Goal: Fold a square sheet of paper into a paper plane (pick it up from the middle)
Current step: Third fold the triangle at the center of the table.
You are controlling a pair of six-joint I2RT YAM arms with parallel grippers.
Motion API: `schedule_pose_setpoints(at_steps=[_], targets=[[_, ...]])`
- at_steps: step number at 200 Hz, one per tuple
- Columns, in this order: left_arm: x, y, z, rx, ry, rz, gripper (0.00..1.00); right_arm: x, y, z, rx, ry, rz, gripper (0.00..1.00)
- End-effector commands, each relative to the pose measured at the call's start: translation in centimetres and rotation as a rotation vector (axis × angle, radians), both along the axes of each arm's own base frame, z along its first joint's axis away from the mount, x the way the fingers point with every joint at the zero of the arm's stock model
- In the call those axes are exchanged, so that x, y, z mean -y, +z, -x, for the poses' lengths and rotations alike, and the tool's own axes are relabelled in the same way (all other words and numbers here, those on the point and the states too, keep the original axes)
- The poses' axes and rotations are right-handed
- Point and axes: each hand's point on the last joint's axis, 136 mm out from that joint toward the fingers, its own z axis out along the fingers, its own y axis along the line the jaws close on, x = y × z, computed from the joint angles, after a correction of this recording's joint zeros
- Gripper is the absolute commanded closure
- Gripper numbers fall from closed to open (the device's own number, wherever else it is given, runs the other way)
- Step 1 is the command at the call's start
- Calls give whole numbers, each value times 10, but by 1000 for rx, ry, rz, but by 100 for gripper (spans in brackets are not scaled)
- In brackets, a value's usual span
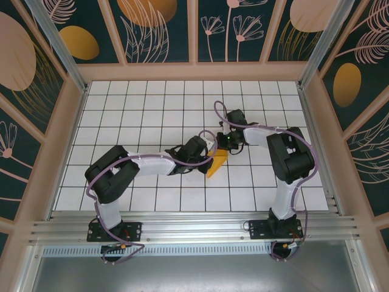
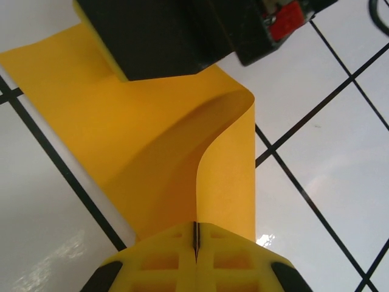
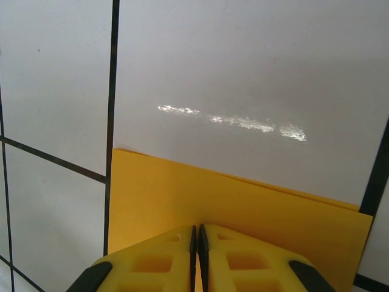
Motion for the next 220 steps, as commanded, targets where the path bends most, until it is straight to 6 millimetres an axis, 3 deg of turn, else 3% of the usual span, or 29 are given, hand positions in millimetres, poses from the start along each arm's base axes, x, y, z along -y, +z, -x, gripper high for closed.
schedule_pose_setpoints(at_steps=[1,172,220], targets=[[-2,-6,-3,-4,-3,-23,100,6,-29,23,-95,13,70,86],[4,-21,-2,-41,-5,-14,98,7,-31,25,-101,9,81,86],[7,-15,-3,-23,-11,5,97,7,-32,26,-106,6,79,85]])
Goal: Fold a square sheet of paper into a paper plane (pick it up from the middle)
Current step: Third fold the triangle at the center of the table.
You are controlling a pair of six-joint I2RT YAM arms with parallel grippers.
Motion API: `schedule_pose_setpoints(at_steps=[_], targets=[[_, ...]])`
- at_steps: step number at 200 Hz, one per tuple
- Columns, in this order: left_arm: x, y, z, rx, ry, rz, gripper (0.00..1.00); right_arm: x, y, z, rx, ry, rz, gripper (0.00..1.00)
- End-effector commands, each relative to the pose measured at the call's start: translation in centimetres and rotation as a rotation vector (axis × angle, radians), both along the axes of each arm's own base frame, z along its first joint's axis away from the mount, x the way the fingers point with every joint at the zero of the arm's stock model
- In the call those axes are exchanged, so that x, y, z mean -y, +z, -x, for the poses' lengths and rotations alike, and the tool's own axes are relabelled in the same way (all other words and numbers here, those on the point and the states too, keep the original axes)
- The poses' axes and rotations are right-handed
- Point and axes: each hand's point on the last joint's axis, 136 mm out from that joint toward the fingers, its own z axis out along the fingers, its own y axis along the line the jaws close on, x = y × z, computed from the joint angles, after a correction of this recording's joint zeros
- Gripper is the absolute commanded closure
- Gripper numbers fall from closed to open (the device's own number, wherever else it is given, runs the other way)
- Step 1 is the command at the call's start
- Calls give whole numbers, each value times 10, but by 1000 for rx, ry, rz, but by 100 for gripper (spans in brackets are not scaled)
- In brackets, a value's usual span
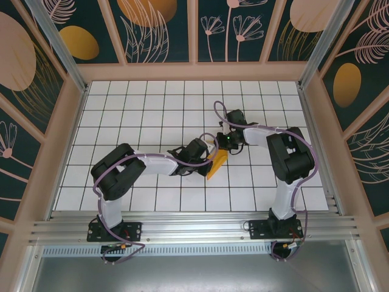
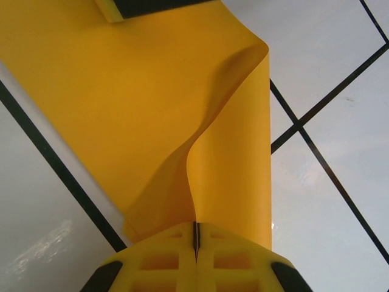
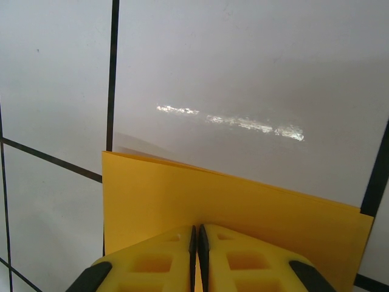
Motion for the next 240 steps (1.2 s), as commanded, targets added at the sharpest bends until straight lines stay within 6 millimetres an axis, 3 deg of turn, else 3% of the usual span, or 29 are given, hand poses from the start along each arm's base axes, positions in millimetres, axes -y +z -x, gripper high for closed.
schedule_pose_setpoints(at_steps=[1,68,138,221,240], targets=[[8,9,-9,36,-3,32,97,7,-32,26,-108,7,75,85],[8,17,-8,56,-13,56,96,8,-35,28,-112,7,80,85],[1,-5,-6,18,6,-8,97,9,-35,28,-116,5,84,85],[-8,-12,-3,-8,49,-15,97,8,-29,23,-101,-11,80,85],[-9,-18,2,-28,42,-11,97,4,-17,18,-79,-29,33,84]])
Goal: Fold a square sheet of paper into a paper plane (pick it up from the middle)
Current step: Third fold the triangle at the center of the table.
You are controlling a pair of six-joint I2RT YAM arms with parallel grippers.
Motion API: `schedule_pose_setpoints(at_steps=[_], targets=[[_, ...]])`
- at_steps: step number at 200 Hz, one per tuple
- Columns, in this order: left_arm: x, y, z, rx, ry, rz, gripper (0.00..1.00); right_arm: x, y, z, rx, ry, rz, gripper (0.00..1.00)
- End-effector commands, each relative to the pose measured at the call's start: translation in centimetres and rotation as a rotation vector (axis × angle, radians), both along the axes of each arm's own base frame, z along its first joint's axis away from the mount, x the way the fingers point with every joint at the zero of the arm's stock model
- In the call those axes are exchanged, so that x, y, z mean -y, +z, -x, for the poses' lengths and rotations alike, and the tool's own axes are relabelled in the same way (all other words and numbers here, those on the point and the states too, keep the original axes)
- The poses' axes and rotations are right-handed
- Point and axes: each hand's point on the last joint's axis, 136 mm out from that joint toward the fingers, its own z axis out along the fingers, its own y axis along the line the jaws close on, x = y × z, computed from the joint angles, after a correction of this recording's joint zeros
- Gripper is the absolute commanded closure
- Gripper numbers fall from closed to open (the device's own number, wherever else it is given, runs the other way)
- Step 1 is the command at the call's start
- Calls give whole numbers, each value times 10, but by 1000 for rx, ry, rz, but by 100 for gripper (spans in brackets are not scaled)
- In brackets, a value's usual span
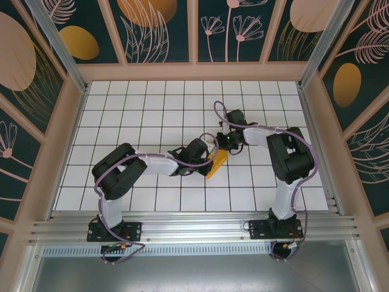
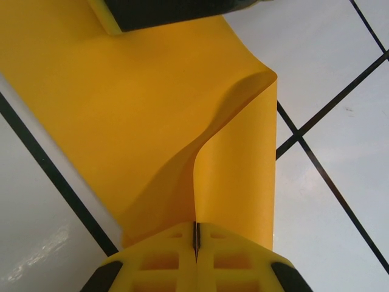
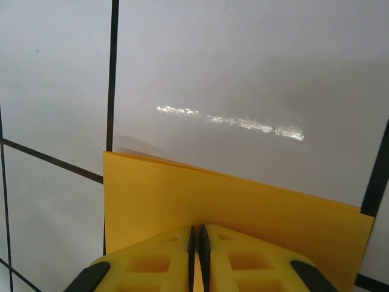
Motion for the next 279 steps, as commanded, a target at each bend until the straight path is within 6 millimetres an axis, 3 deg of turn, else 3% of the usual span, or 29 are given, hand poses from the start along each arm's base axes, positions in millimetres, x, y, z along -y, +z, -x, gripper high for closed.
schedule_pose_setpoints(at_steps=[1,21,48,69,94,117,151,279], targets=[[-11,-17,5,-40,25,-31,97,4,-15,17,-75,-27,26,84],[-10,-19,5,-42,21,-39,98,2,20,4,-8,-80,-59,81],[-13,-18,5,-36,25,-44,98,21,63,-5,83,-194,-155,79],[-13,-18,4,-36,29,-45,98,28,76,9,111,-232,-213,82],[-12,-17,4,-32,27,-43,98,15,84,37,74,-207,-359,88],[-13,-16,3,-29,31,-44,98,11,77,61,40,-213,-422,93],[-13,-17,3,-29,30,-48,98,5,63,81,-11,-196,-478,96],[-16,-18,3,-27,31,-62,98,3,12,82,-101,-196,-416,96]])
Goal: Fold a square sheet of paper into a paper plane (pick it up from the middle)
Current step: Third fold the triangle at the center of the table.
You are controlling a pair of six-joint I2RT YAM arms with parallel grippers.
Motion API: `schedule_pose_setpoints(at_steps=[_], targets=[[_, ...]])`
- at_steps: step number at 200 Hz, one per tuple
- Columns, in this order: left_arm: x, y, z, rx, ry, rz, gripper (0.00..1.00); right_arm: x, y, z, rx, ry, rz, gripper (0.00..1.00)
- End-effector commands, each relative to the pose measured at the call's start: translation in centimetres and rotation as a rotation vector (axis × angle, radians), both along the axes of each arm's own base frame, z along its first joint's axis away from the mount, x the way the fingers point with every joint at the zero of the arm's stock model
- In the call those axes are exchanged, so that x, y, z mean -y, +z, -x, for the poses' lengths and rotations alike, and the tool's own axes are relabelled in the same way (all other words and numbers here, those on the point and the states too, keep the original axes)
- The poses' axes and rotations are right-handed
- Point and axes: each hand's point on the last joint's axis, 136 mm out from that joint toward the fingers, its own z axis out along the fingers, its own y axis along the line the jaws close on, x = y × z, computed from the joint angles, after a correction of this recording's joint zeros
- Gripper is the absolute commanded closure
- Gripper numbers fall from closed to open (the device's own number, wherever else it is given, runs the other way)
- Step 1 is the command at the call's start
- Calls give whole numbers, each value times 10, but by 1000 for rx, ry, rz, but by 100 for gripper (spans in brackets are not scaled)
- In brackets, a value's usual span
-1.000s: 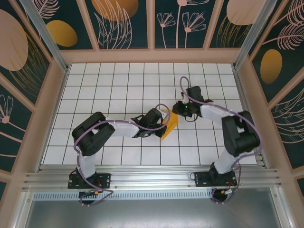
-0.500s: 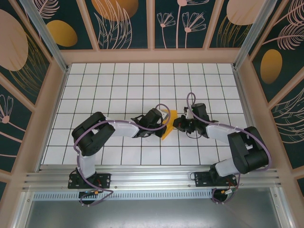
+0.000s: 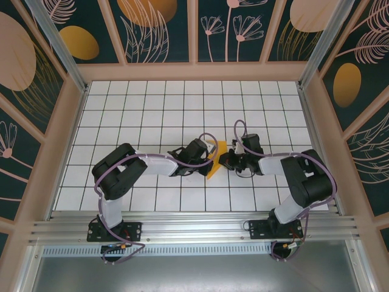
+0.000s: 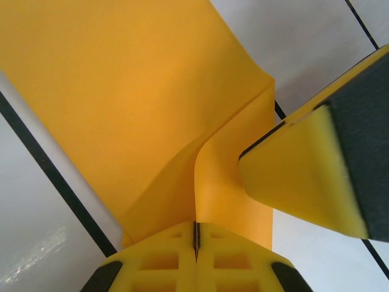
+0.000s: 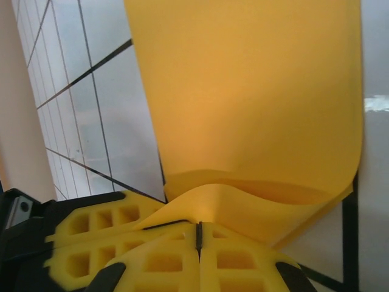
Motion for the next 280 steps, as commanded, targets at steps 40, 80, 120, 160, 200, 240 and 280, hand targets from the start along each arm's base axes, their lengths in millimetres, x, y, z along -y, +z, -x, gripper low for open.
schedule_pose_setpoints(at_steps=[40,80,120,160,200,240,280], targets=[[-19,-21,5,-32,29,-76,99,5,-19,0,-4,5,62,95],[-19,-22,5,-32,31,-79,99,5,-8,-4,10,4,59,93],[-21,-22,5,-31,31,-84,99,12,17,-18,70,-23,15,92],[-21,-22,6,-31,29,-84,99,18,-4,-18,21,-38,40,92],[-22,-23,6,-28,29,-90,99,33,-29,-17,-32,-84,144,93],[-22,-24,6,-31,25,-99,99,26,4,-27,37,-70,78,92],[-21,-23,5,-29,24,-95,99,27,-10,-30,2,-61,82,92]])
